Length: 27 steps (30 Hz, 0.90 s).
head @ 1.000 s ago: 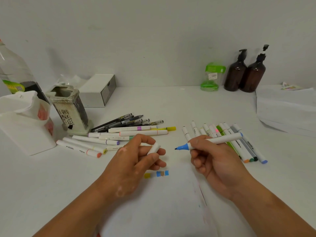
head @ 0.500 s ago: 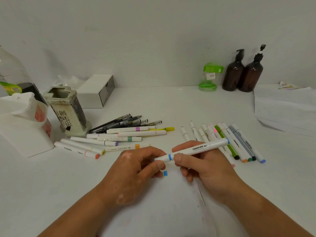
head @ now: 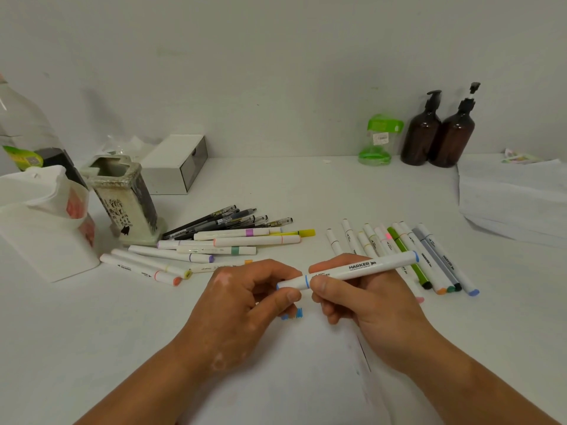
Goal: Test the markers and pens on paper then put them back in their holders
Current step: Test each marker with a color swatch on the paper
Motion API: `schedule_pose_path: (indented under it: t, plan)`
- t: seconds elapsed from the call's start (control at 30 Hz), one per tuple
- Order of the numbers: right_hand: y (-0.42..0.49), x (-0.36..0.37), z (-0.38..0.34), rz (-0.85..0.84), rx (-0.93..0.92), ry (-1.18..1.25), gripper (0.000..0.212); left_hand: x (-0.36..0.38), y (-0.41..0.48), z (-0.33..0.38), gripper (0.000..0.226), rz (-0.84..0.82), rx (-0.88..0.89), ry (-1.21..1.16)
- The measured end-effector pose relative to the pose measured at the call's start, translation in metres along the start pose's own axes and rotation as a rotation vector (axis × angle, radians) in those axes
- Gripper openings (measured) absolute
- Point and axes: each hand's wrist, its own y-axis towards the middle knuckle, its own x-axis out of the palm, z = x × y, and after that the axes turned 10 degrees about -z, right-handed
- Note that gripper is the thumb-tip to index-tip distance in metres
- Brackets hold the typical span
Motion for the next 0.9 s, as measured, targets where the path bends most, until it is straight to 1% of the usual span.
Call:
schedule_pose_path:
  t: [0.1, 0.17, 0.2, 0.27, 0.3, 0.33, 0.4, 0.43, 0.53, 0.6, 0.63, 0.67, 0.7, 0.77, 0.83, 0.87, 0.9]
  plan:
    - [0.001, -0.001, 0.001, -0.018, 0.006, -0.027, 0.018, -0.001, 0.002, -0.003, 0.025, -0.007, -0.022, 0.032]
    - [0.002, -0.004, -0.001, -0.048, -0.012, -0.056, 0.020, -0.003, 0.005, -0.006, 0.021, -0.013, -0.041, 0.066]
    - [0.002, -0.007, -0.004, -0.069, -0.026, -0.047, 0.027, -0.005, 0.006, -0.008, 0.017, -0.004, -0.051, 0.055]
    - [0.001, -0.017, -0.009, -0.118, -0.047, 0.044, 0.049, -0.011, 0.007, -0.012, 0.019, 0.041, -0.069, 0.033]
    - [0.001, -0.023, -0.010, -0.139, -0.050, 0.084, 0.057, -0.015, 0.007, -0.014, 0.021, 0.059, -0.081, 0.036]
    - [0.000, -0.028, -0.012, -0.157, -0.040, 0.103, 0.059, -0.019, 0.006, -0.016, 0.023, 0.066, -0.096, 0.041]
    - [-0.001, -0.034, -0.013, -0.192, 0.029, 0.092, 0.052, -0.022, 0.006, -0.020, 0.025, 0.063, -0.127, 0.057]
    - [-0.002, -0.035, -0.014, -0.219, 0.080, 0.041, 0.047, -0.022, 0.006, -0.021, 0.027, 0.061, -0.135, 0.065]
    - [-0.005, -0.032, -0.017, -0.310, 0.214, -0.279, 0.018, -0.017, 0.006, -0.022, 0.032, 0.040, -0.136, 0.063]
    - [-0.006, -0.028, -0.017, -0.342, 0.254, -0.426, 0.019, -0.015, 0.007, -0.022, 0.033, 0.038, -0.125, 0.085]
    - [-0.006, -0.026, -0.016, -0.324, 0.253, -0.494, 0.021, -0.015, 0.008, -0.022, 0.032, 0.048, -0.121, 0.090]
    - [-0.006, -0.024, -0.015, -0.272, 0.234, -0.561, 0.019, -0.015, 0.008, -0.023, 0.030, 0.066, -0.118, 0.085]
    - [-0.004, -0.024, -0.013, -0.185, 0.206, -0.626, 0.014, -0.016, 0.009, -0.023, 0.028, 0.086, -0.119, 0.075]
    - [0.001, -0.028, -0.009, 0.047, 0.159, -0.758, 0.003, -0.019, 0.009, -0.024, 0.021, 0.126, -0.130, 0.070]
    - [0.011, -0.033, -0.008, 0.241, 0.154, -0.912, 0.002, -0.021, 0.009, -0.024, 0.015, 0.131, -0.146, 0.080]
    - [0.016, -0.034, -0.009, 0.282, 0.170, -0.999, 0.004, -0.020, 0.009, -0.024, 0.013, 0.120, -0.150, 0.083]
    - [0.023, -0.033, -0.009, 0.288, 0.188, -1.096, 0.009, -0.020, 0.008, -0.024, 0.011, 0.105, -0.152, 0.085]
